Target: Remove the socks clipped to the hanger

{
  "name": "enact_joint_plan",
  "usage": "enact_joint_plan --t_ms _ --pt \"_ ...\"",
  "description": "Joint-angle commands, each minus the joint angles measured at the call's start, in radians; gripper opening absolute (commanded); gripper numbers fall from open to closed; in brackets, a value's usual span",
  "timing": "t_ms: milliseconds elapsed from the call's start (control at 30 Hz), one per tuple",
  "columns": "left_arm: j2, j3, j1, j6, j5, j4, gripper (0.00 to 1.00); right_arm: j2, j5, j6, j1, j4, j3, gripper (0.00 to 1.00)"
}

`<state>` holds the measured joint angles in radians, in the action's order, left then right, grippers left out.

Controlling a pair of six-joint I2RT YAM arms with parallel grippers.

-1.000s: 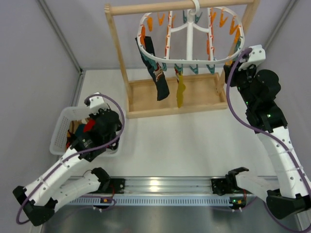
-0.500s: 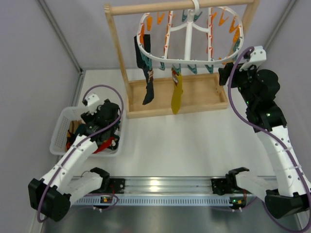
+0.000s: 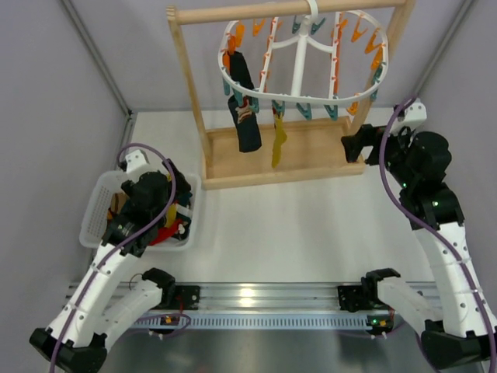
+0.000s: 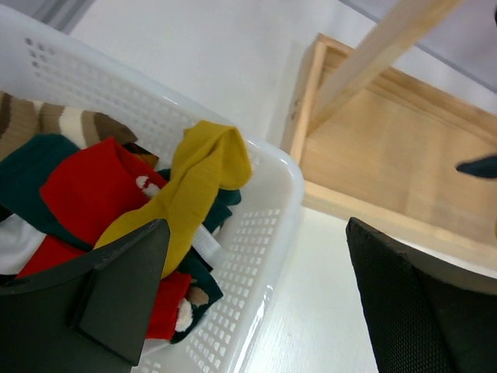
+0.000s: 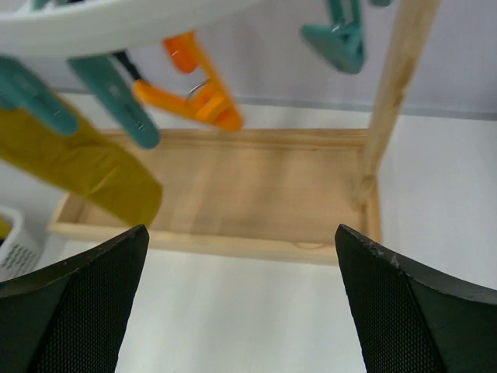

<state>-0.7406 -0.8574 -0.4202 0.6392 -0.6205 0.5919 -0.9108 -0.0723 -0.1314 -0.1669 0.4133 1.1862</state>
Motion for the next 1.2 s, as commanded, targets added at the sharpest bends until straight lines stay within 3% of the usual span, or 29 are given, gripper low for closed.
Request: enact_joint_plan --t_ms 0,67,200,333,433,733,867,1067,1133,1167 --pt "0.004 -0.075 0.003 -0.108 0.172 -0.01 0.99 0.041 -0.306 -0.103 0.009 -0.149 -0.104 0.99" --pt "-0.008 -0.097 0.003 -0.157 0.237 -0.006 0.99 0.049 -0.368 -0.154 -0.008 -0.246 -0.167 0.99" --pt "0.007 -0.14 0.003 -0.242 0.431 0.028 0.99 0.037 -0.298 -0.197 -0.11 -0.49 -0.328 0.98" --pt "0.043 -0.157 0.003 -0.305 0.498 0.063 0.99 -0.039 -0.025 -0.094 -0.381 -0.709 -0.393 0.97" --pt "0.076 -0.152 0.003 -0.343 0.476 0.082 0.99 -0.131 0.117 -0.09 -0.459 -0.813 -0.419 0.92" --pt "0.116 -0.132 0.003 -0.359 0.464 0.085 0.99 -0.436 0.261 -0.002 -0.529 -0.973 -0.353 0.73" --pt "0.103 -0.182 0.003 -0.287 0.508 0.083 0.99 -0.488 0.258 0.009 -0.534 -1.041 -0.364 0.6" --pt "0.052 -0.296 0.003 -0.208 0.616 0.077 0.99 -0.539 0.255 0.021 -0.54 -1.122 -0.367 0.54" --pt "0.034 -0.319 0.003 -0.193 0.674 0.063 0.99 -0.554 0.253 0.023 -0.542 -1.13 -0.361 0.43" --pt "0.024 -0.337 0.003 -0.173 0.694 0.051 0.99 -0.556 0.253 0.019 -0.542 -1.134 -0.362 0.33"
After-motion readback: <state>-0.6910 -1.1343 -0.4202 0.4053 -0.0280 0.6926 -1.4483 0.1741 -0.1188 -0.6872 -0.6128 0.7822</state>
